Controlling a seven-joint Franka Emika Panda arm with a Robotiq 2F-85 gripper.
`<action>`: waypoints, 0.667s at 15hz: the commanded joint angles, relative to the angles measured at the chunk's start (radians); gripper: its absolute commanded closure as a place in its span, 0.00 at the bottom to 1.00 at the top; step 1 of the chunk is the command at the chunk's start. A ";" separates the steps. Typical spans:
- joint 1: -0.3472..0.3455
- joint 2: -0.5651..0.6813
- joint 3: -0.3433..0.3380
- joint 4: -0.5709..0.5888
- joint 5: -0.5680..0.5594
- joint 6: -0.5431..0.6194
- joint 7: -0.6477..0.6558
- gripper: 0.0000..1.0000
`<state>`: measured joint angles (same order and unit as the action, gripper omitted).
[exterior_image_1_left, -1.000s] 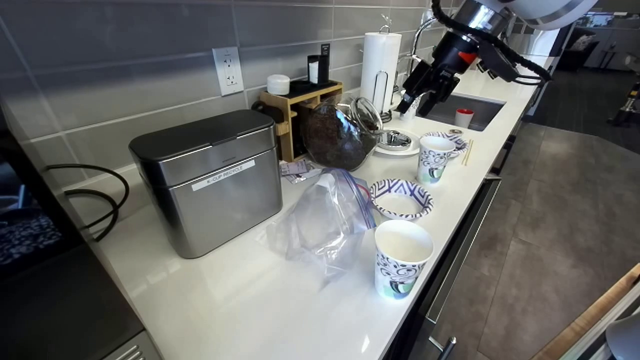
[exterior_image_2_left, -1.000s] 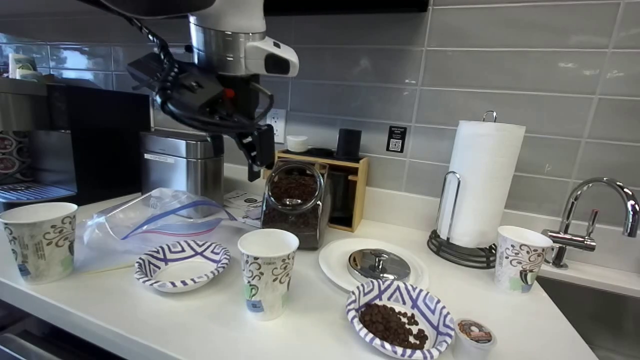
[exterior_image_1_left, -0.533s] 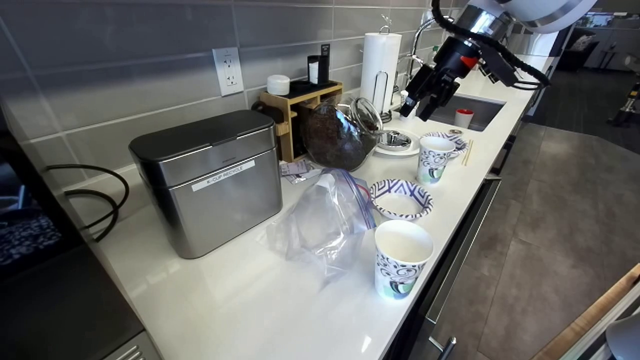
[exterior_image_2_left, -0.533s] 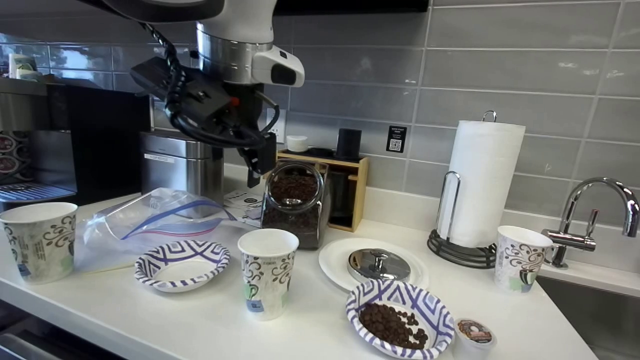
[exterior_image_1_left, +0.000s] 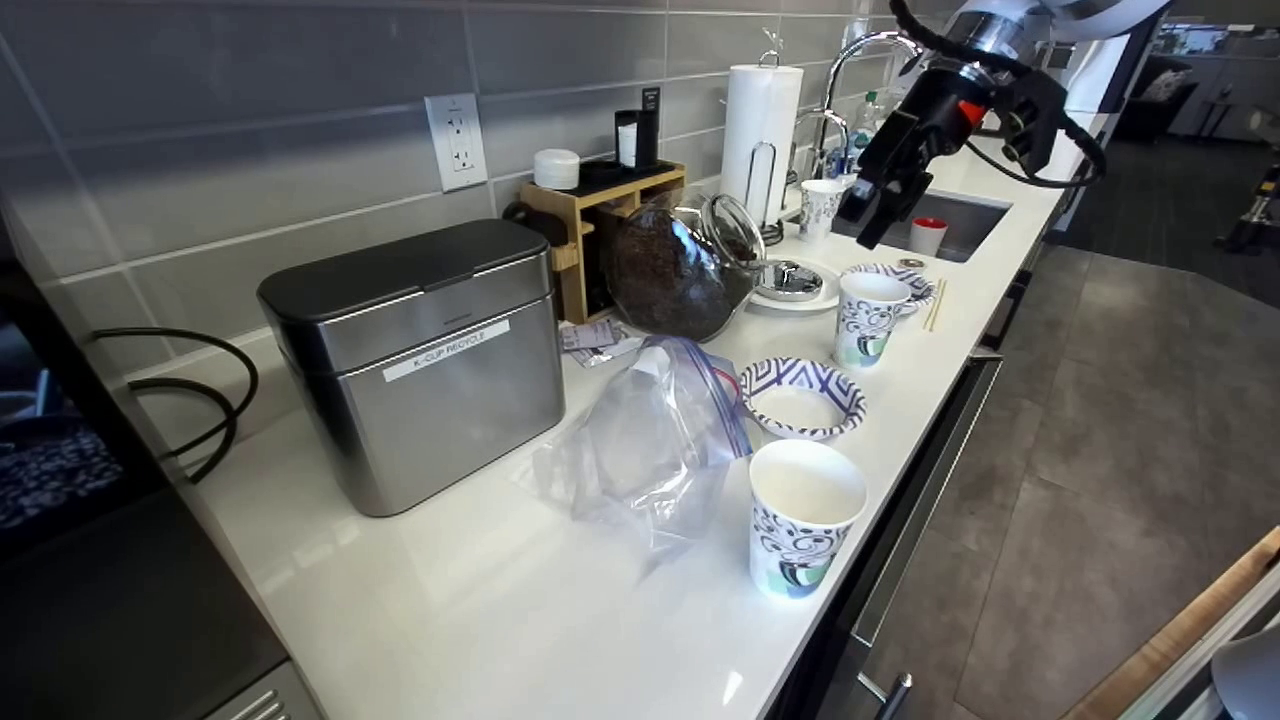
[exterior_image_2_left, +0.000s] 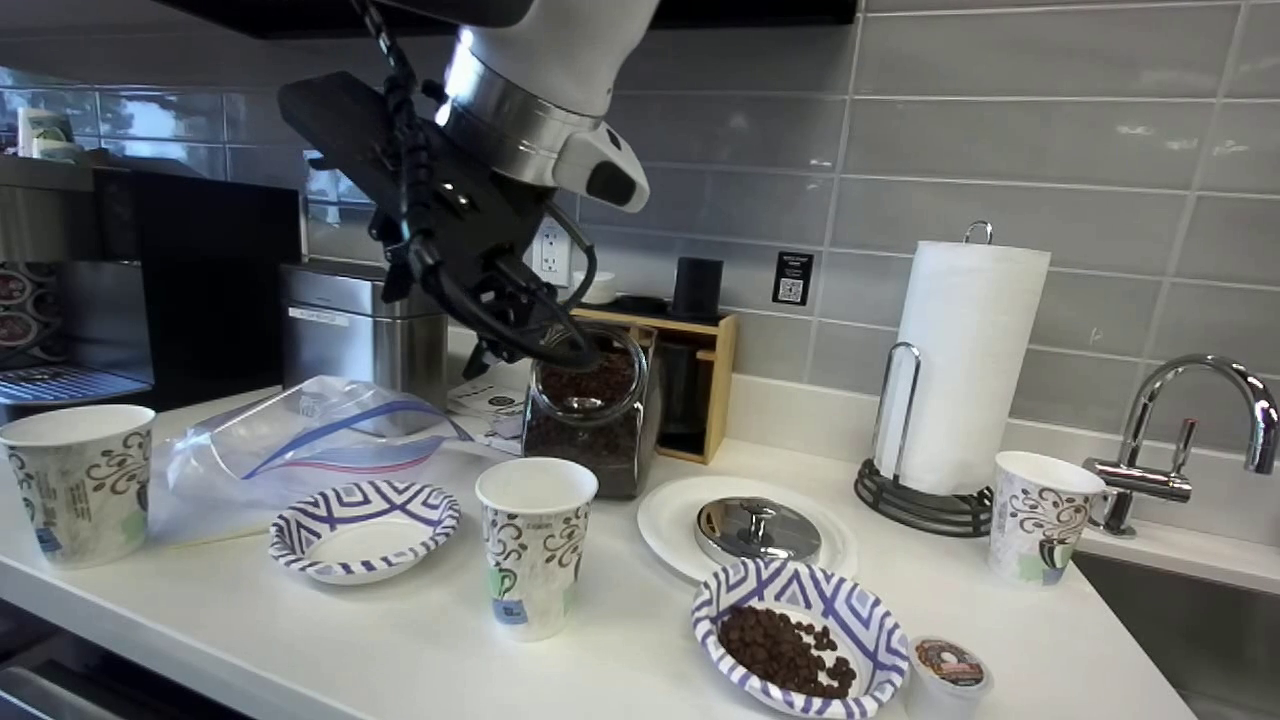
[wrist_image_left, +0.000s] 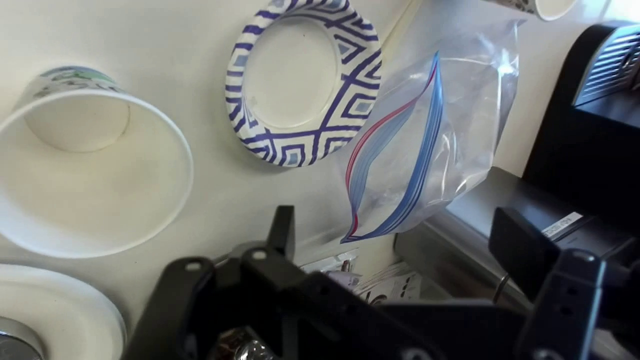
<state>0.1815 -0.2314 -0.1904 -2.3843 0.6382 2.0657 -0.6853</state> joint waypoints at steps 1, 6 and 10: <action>-0.081 0.115 -0.001 0.113 0.008 -0.161 -0.085 0.00; -0.155 0.271 0.032 0.247 0.009 -0.208 -0.172 0.00; -0.205 0.394 0.066 0.362 0.009 -0.241 -0.214 0.00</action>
<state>0.0261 0.0505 -0.1573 -2.1363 0.6380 1.8898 -0.8587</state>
